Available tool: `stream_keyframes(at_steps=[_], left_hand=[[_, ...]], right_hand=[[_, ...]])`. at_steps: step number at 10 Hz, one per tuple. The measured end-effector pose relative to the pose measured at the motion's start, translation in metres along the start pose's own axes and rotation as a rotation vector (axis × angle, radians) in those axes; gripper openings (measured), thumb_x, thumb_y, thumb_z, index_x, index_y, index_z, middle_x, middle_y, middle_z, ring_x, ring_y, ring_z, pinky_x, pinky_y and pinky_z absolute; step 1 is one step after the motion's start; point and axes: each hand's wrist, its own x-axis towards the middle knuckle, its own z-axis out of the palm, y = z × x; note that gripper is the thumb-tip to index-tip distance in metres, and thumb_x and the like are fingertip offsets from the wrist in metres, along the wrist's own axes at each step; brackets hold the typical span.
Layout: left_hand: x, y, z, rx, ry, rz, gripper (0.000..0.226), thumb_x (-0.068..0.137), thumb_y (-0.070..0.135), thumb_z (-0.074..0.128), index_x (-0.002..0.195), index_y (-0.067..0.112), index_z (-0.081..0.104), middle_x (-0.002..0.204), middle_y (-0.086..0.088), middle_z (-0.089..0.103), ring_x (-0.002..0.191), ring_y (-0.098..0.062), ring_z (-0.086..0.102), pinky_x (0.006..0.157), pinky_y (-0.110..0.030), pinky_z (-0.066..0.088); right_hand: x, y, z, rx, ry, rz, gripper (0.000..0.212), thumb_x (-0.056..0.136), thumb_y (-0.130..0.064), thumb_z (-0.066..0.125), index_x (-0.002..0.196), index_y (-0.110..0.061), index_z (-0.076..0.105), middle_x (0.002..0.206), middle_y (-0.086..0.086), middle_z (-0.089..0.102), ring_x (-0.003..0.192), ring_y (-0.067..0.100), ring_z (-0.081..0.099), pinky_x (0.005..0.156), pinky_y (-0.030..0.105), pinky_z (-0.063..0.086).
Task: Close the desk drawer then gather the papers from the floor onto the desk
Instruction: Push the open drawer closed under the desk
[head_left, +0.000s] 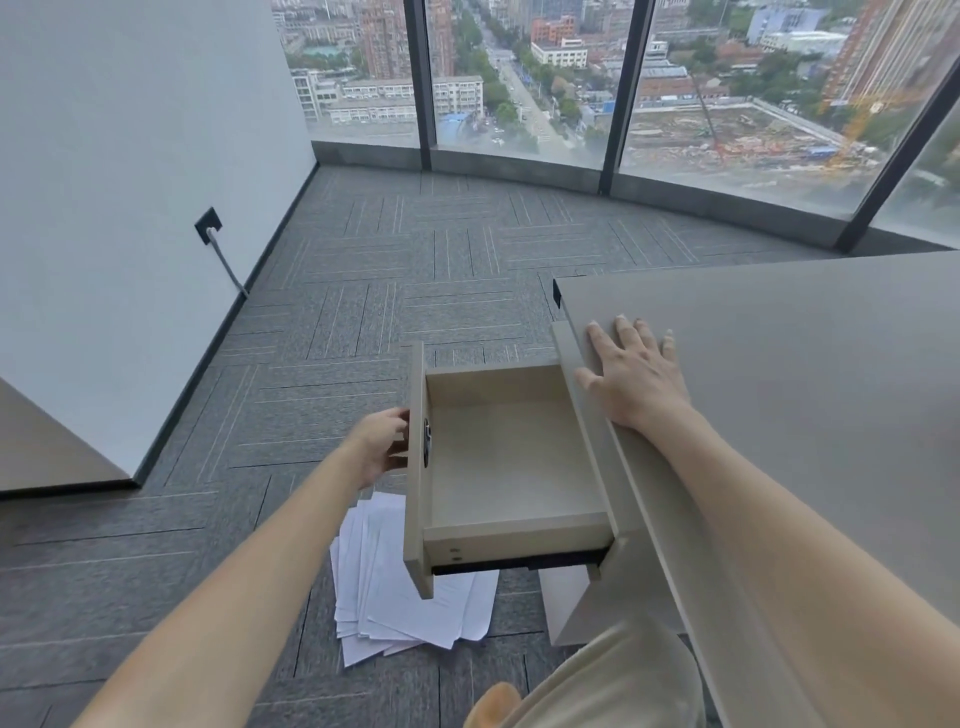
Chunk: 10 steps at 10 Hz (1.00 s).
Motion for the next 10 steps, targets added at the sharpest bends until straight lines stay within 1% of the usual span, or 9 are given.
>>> stream_keyframes(at_steps=[1, 2, 4, 5, 6, 7, 8, 9, 10], left_hand=[[0.005, -0.005, 0.007, 0.0, 0.026, 0.001, 0.028, 0.102, 0.002, 0.042, 0.114, 0.01, 0.066, 0.088, -0.007, 0.071, 0.071, -0.019, 0.067, 0.059, -0.03, 0.057], [0.007, -0.006, 0.017, -0.033, 0.07, 0.01, 0.02, 0.099, 0.002, 0.051, 0.111, 0.005, 0.066, 0.086, -0.011, 0.071, 0.063, -0.019, 0.069, 0.052, -0.027, 0.059], [0.012, -0.003, 0.034, -0.124, 0.056, -0.019, 0.005, 0.096, -0.004, 0.052, 0.096, -0.004, 0.057, 0.082, -0.018, 0.068, 0.062, -0.024, 0.069, 0.044, -0.027, 0.056], [0.014, -0.005, 0.046, -0.152, 0.007, -0.027, 0.007, 0.095, 0.0, 0.058, 0.099, -0.005, 0.055, 0.082, -0.018, 0.069, 0.066, -0.025, 0.069, 0.047, -0.028, 0.058], [0.017, -0.008, 0.058, -0.17, -0.038, -0.02, 0.013, 0.094, 0.003, 0.06, 0.1, -0.008, 0.056, 0.086, -0.019, 0.069, 0.07, -0.025, 0.069, 0.051, -0.027, 0.059], [0.021, -0.008, 0.071, -0.175, -0.057, -0.014, 0.018, 0.093, 0.003, 0.062, 0.105, -0.008, 0.054, 0.085, -0.019, 0.069, 0.066, -0.024, 0.07, 0.052, -0.027, 0.06], [0.026, -0.008, 0.085, -0.166, -0.078, -0.009, 0.021, 0.092, 0.003, 0.063, 0.106, -0.008, 0.053, 0.084, -0.019, 0.07, 0.065, -0.023, 0.071, 0.052, -0.027, 0.059], [0.03, -0.006, 0.098, -0.142, -0.101, -0.02, 0.025, 0.093, 0.003, 0.062, 0.112, -0.011, 0.054, 0.091, -0.021, 0.07, 0.07, -0.028, 0.071, 0.054, -0.031, 0.061], [0.033, -0.006, 0.109, -0.116, -0.12, -0.045, 0.029, 0.093, 0.007, 0.063, 0.116, -0.008, 0.055, 0.115, -0.021, 0.067, 0.074, -0.035, 0.071, 0.063, -0.041, 0.063]], right_hand=[[-0.001, 0.0, 0.0, 0.01, 0.002, 0.003, 0.071, 0.095, -0.054, 0.038, 0.159, -0.03, 0.018, 0.169, 0.009, 0.01, 0.156, 0.028, 0.003, 0.124, 0.051, -0.003], [-0.001, 0.0, 0.0, 0.018, 0.01, 0.006, 0.072, 0.094, -0.054, 0.038, 0.159, -0.03, 0.019, 0.169, 0.008, 0.011, 0.156, 0.028, 0.004, 0.124, 0.051, -0.003], [0.001, 0.0, 0.001, 0.014, 0.015, 0.008, 0.072, 0.094, -0.054, 0.038, 0.159, -0.03, 0.019, 0.169, 0.009, 0.011, 0.156, 0.028, 0.004, 0.124, 0.051, -0.002], [0.001, 0.0, 0.001, 0.033, 0.021, 0.005, 0.072, 0.093, -0.054, 0.04, 0.159, -0.031, 0.021, 0.169, 0.009, 0.012, 0.156, 0.029, 0.005, 0.124, 0.051, -0.002], [-0.001, 0.001, 0.0, 0.036, 0.029, 0.043, 0.072, 0.09, -0.057, 0.041, 0.157, -0.035, 0.025, 0.168, 0.013, 0.013, 0.155, 0.034, 0.003, 0.122, 0.057, -0.004], [-0.004, 0.0, -0.002, 0.018, 0.032, 0.096, 0.074, 0.086, -0.062, 0.041, 0.155, -0.04, 0.026, 0.166, 0.019, 0.014, 0.154, 0.04, 0.003, 0.118, 0.066, -0.005], [-0.003, 0.0, -0.001, 0.005, 0.029, 0.096, 0.073, 0.086, -0.063, 0.039, 0.155, -0.041, 0.026, 0.166, 0.018, 0.015, 0.154, 0.039, 0.006, 0.117, 0.067, -0.002], [-0.002, 0.0, 0.0, 0.007, 0.034, 0.095, 0.073, 0.086, -0.062, 0.039, 0.154, -0.041, 0.026, 0.166, 0.018, 0.015, 0.154, 0.039, 0.007, 0.118, 0.067, -0.002], [-0.002, 0.0, 0.0, 0.013, 0.036, 0.095, 0.072, 0.086, -0.061, 0.039, 0.154, -0.04, 0.027, 0.166, 0.018, 0.016, 0.154, 0.039, 0.007, 0.118, 0.066, -0.001]])
